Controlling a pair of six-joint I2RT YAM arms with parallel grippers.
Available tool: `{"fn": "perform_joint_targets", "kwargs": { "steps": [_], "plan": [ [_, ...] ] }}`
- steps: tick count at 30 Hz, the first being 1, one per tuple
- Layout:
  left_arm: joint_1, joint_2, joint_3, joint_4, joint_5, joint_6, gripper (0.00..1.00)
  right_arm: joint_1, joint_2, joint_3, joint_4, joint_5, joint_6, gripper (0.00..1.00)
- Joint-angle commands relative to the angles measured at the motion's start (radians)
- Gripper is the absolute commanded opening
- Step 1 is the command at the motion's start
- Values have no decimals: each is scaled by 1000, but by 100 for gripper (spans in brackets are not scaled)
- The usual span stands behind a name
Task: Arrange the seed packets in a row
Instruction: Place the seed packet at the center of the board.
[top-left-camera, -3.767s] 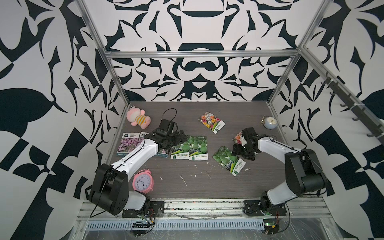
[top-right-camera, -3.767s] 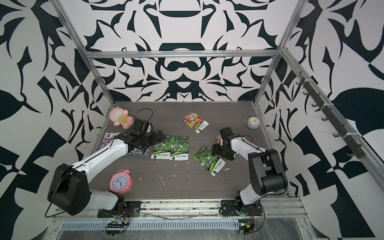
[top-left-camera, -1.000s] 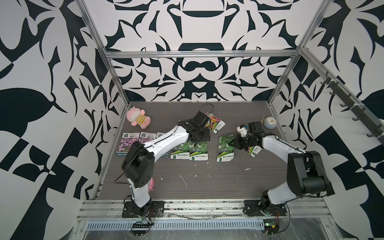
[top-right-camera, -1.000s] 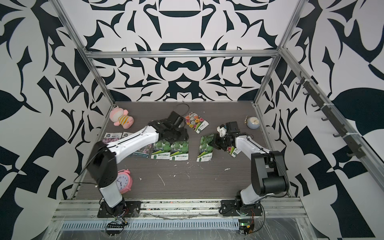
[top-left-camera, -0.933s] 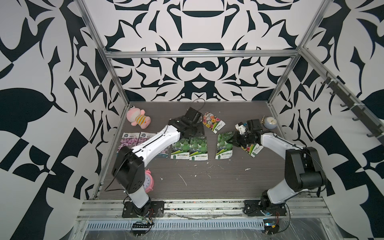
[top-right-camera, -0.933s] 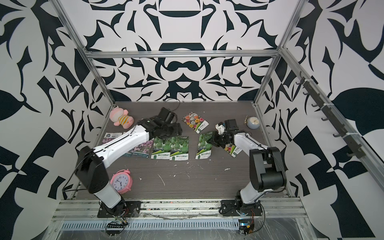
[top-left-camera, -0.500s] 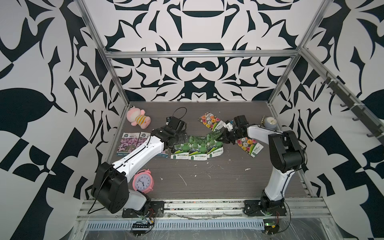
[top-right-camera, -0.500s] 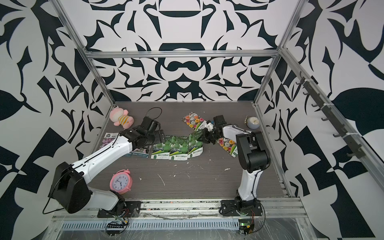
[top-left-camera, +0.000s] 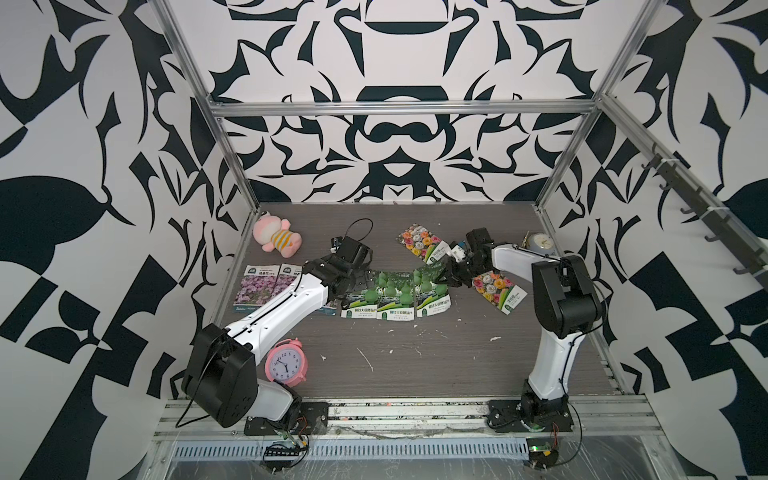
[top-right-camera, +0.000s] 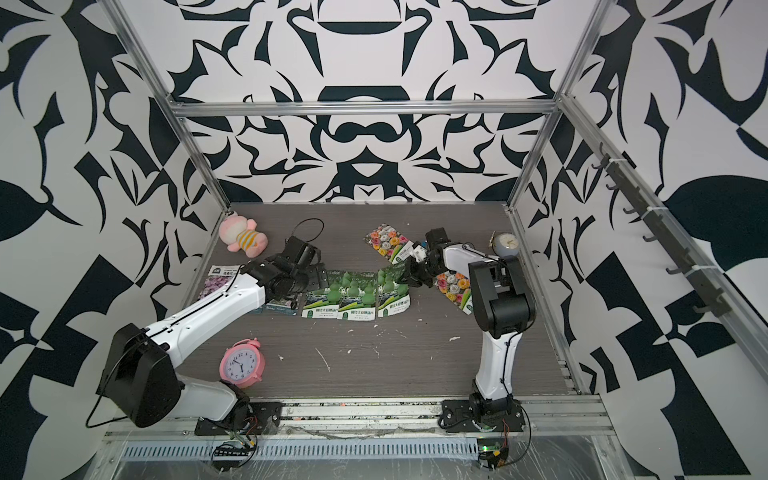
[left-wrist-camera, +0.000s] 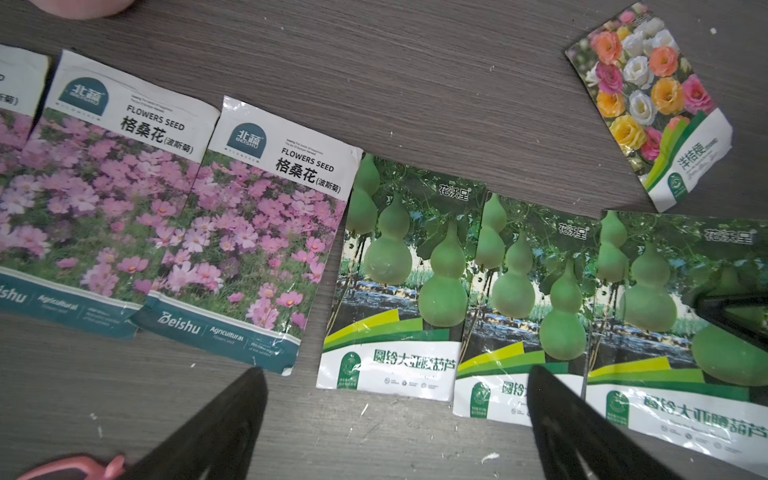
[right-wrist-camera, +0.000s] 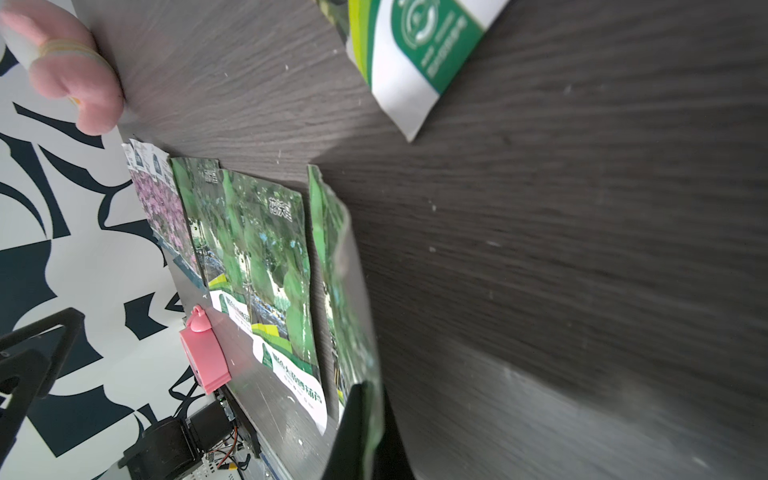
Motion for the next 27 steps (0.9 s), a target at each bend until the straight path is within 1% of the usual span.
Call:
{"fn": "perform_joint_targets", "kwargs": {
  "steps": [1,7,9,11,14,15,16,17,18,19,22,24,25,27],
  "plan": [
    [4,23,11,-5,11,5,100,14,-4,31,-40,14,-22,0],
    [4,30,13,-6,15,2,99,29,-3,6,-21,29,12,0],
    [4,31,14,-7,14,3,100,31,-8,5,-30,62,23,0],
    [4,30,13,-7,13,5,100,33,-14,11,-48,97,29,5],
    [4,24,9,-9,9,9,99,33,-33,28,-90,164,22,24],
    [4,24,11,-11,7,13,99,33,-42,36,-106,186,16,32],
    [4,21,11,-12,6,17,99,34,-52,42,-117,200,7,49],
    [4,21,9,-12,9,23,100,33,-65,45,-125,216,-6,62],
    [5,20,11,-11,21,35,100,33,-85,44,-126,237,-14,65],
    [5,25,15,-15,28,44,100,34,-103,42,-127,260,-18,66],
    [4,33,27,-48,26,59,100,33,-156,59,-160,373,-34,69],
    [5,27,23,-54,13,64,99,33,-205,58,-172,457,-42,73],
    [4,22,19,-54,9,65,99,34,-231,50,-172,493,-48,76],
    [6,9,9,-44,7,65,99,34,-287,24,-169,599,-67,88]
  ]
}}
